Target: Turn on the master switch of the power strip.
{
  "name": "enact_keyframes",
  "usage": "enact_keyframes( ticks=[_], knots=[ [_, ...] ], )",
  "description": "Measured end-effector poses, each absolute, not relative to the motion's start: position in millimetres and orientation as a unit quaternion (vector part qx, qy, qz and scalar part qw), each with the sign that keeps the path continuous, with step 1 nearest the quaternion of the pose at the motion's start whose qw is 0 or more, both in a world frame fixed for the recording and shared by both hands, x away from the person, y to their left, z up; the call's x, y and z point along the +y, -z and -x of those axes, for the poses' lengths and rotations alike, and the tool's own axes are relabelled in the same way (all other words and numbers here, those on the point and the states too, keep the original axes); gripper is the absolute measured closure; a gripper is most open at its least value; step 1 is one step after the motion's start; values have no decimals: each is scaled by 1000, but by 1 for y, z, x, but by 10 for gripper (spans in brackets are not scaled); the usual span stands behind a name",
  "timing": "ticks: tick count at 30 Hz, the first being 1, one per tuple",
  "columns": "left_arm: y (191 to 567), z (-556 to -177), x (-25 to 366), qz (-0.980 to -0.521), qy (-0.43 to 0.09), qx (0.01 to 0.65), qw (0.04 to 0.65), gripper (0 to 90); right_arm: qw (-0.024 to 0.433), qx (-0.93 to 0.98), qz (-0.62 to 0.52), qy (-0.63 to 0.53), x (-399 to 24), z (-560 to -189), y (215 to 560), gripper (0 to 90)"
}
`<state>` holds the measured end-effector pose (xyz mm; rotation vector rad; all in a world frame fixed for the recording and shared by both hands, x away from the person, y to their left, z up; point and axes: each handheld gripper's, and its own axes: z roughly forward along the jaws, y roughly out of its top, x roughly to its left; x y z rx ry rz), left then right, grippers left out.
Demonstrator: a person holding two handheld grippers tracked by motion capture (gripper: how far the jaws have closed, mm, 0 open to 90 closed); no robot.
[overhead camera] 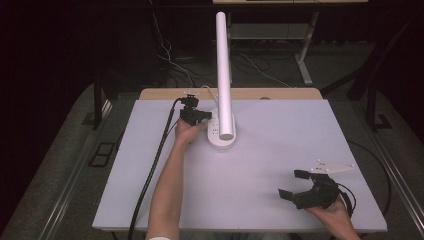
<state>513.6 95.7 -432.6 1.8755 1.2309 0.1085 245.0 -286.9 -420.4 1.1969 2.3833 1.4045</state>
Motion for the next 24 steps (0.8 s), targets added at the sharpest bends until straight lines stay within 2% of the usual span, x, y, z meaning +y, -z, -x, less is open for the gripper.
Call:
enact_keyframes(
  ticks=[13, 21, 24],
  knots=[
    [434, -516, 96, -733, -30, 495, 465, 895, 63, 787, -401, -464, -289, -245, 420, 3],
    [435, -516, 85, -744, -21, 489, 454, 900, 64, 787, -400, -465, -290, -245, 420, 3],
    [429, -516, 78, -771, -44, 472, 424, 900, 65, 787, -400, -465, -290, -245, 420, 3]
  ],
)
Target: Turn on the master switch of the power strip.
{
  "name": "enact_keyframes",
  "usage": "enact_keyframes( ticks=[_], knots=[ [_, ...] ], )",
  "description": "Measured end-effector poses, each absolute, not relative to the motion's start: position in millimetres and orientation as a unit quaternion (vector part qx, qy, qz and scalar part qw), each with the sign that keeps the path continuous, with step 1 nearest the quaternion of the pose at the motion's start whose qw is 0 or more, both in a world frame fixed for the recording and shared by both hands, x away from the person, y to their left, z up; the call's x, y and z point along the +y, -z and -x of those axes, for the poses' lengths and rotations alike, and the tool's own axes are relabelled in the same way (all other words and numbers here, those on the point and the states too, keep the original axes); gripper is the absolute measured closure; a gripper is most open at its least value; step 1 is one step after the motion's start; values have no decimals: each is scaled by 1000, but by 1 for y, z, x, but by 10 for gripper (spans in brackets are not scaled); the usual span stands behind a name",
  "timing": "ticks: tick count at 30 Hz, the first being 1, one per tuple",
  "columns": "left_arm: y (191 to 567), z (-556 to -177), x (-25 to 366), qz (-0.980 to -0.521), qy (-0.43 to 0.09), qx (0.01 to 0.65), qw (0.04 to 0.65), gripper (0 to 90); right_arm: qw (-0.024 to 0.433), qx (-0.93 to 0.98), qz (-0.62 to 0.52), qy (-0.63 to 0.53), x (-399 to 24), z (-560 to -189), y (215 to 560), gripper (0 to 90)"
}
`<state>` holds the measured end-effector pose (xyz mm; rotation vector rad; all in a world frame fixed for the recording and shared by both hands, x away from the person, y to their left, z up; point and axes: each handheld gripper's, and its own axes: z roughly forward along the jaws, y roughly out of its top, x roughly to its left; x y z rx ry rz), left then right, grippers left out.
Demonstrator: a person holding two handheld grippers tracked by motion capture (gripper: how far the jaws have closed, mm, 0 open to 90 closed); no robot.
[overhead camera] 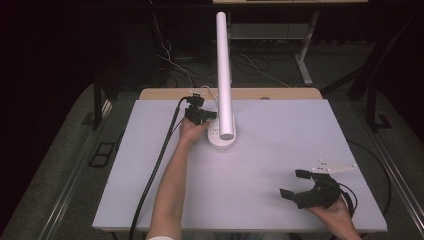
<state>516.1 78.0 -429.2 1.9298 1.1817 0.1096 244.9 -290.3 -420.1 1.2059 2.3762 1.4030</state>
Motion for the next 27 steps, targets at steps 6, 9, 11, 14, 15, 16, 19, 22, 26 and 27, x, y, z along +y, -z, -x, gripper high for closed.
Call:
enact_keyframes(
  ticks=[6, 9, 11, 14, 15, 16, 19, 22, 26, 27],
  knots=[
    [433, -518, 81, -753, -28, 485, 444, 900, 65, 787, -399, -466, -291, -243, 419, 3],
    [433, -518, 82, -750, -26, 487, 446, 900, 66, 786, -400, -467, -292, -244, 419, 3],
    [435, -518, 84, -746, -19, 490, 452, 900, 67, 786, -400, -467, -292, -244, 419, 3],
    [437, -517, 86, -736, -12, 494, 463, 900, 66, 786, -400, -467, -292, -244, 419, 4],
    [437, -517, 86, -736, -12, 494, 463, 900, 66, 786, -400, -467, -292, -244, 419, 4],
    [437, -518, 87, -735, -9, 495, 463, 900, 64, 787, -400, -466, -291, -244, 419, 4],
    [438, -518, 88, -732, -6, 496, 467, 900, 64, 786, -399, -467, -291, -243, 419, 4],
    [442, -518, 88, -719, 14, 504, 478, 900, 63, 786, -400, -467, -291, -243, 419, 3],
    [445, -520, 92, -711, 31, 507, 486, 900, 64, 786, -397, -469, -292, -242, 419, 3],
    [445, -520, 92, -711, 31, 507, 486, 900, 64, 786, -397, -469, -292, -242, 419, 3]
  ],
)
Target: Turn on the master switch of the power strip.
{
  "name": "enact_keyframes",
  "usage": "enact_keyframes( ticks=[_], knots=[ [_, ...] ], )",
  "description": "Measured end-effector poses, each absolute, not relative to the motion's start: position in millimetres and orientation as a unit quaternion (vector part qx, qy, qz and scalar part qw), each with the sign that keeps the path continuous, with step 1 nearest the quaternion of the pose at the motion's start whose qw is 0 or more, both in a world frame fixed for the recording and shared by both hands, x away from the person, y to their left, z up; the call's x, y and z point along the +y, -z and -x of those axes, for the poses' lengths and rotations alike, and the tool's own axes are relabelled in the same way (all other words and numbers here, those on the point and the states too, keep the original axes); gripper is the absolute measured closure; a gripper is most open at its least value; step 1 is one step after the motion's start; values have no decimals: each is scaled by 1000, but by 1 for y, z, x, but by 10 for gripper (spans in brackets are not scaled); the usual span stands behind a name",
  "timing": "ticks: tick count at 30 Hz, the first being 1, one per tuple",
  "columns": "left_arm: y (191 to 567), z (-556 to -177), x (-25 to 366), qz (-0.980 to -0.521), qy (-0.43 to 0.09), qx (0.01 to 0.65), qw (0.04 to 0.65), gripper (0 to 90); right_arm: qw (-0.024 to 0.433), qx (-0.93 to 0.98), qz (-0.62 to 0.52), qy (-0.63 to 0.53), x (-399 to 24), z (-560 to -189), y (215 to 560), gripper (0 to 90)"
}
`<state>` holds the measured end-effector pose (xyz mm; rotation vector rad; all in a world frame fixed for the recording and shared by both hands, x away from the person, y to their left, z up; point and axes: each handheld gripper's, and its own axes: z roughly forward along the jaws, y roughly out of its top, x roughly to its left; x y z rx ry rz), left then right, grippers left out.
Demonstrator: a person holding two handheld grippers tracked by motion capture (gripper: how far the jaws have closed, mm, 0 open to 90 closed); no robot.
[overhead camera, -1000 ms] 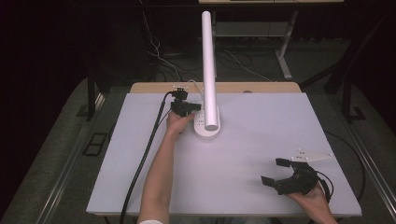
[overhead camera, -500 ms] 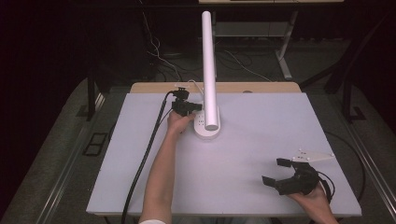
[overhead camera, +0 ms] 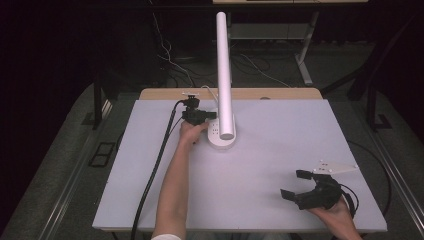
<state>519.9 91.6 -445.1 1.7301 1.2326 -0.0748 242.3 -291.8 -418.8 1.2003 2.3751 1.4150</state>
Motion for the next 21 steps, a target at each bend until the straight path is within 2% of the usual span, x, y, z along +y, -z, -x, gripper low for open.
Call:
enact_keyframes(
  ticks=[4, 5, 7, 21],
  knots=[
    [447, -520, 92, -704, 30, 511, 493, 900, 63, 786, -399, -468, -292, -242, 419, 3],
    [451, -519, 96, -686, 36, 521, 507, 900, 63, 786, -399, -468, -292, -241, 419, 3],
    [452, -520, 97, -682, 40, 522, 511, 900, 64, 786, -398, -468, -292, -241, 419, 3],
    [449, -517, 94, -688, 29, 529, 497, 900, 63, 787, -393, -471, -293, -238, 418, 3]
  ],
)
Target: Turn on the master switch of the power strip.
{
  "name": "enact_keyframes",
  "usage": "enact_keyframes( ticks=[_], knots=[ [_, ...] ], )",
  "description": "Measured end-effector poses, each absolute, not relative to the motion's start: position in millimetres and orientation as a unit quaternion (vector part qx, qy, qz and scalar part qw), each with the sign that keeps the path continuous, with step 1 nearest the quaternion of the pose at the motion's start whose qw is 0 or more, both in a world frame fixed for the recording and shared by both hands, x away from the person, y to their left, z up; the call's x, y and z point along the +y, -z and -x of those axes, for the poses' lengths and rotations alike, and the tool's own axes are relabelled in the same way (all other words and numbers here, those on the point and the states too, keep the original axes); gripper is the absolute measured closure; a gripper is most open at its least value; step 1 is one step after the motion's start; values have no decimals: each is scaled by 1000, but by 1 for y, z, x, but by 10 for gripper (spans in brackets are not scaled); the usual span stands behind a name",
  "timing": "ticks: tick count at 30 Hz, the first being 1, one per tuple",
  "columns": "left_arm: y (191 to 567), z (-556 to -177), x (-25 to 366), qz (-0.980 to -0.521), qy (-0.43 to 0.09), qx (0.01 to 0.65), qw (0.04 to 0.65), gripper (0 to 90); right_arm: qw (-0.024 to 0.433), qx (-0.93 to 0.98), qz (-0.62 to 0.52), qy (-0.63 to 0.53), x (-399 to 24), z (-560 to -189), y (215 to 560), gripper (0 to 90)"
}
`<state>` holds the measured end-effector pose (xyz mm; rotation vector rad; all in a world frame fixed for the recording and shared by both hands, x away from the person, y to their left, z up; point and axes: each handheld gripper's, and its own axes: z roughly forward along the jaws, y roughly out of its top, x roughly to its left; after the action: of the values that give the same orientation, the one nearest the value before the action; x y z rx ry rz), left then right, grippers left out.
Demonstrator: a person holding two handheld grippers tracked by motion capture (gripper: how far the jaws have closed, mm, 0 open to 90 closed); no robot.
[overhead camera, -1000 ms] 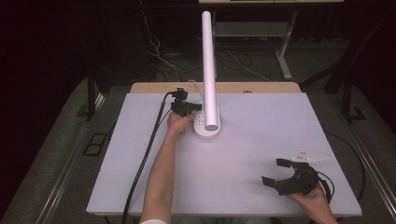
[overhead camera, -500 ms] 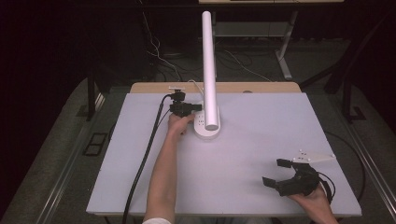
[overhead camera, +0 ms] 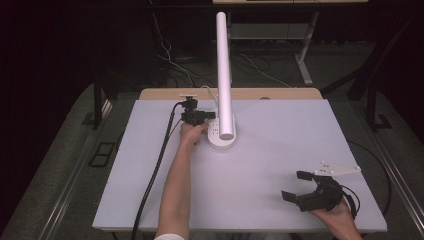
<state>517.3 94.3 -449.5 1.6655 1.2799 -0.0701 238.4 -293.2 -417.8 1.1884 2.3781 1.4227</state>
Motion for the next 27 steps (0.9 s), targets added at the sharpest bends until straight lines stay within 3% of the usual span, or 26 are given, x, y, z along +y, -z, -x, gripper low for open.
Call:
enact_keyframes(
  ticks=[27],
  knots=[
    [400, -499, 116, -725, -36, 475, 497, 899, 61, 787, -394, -470, -292, -242, 419, 3]
  ],
)
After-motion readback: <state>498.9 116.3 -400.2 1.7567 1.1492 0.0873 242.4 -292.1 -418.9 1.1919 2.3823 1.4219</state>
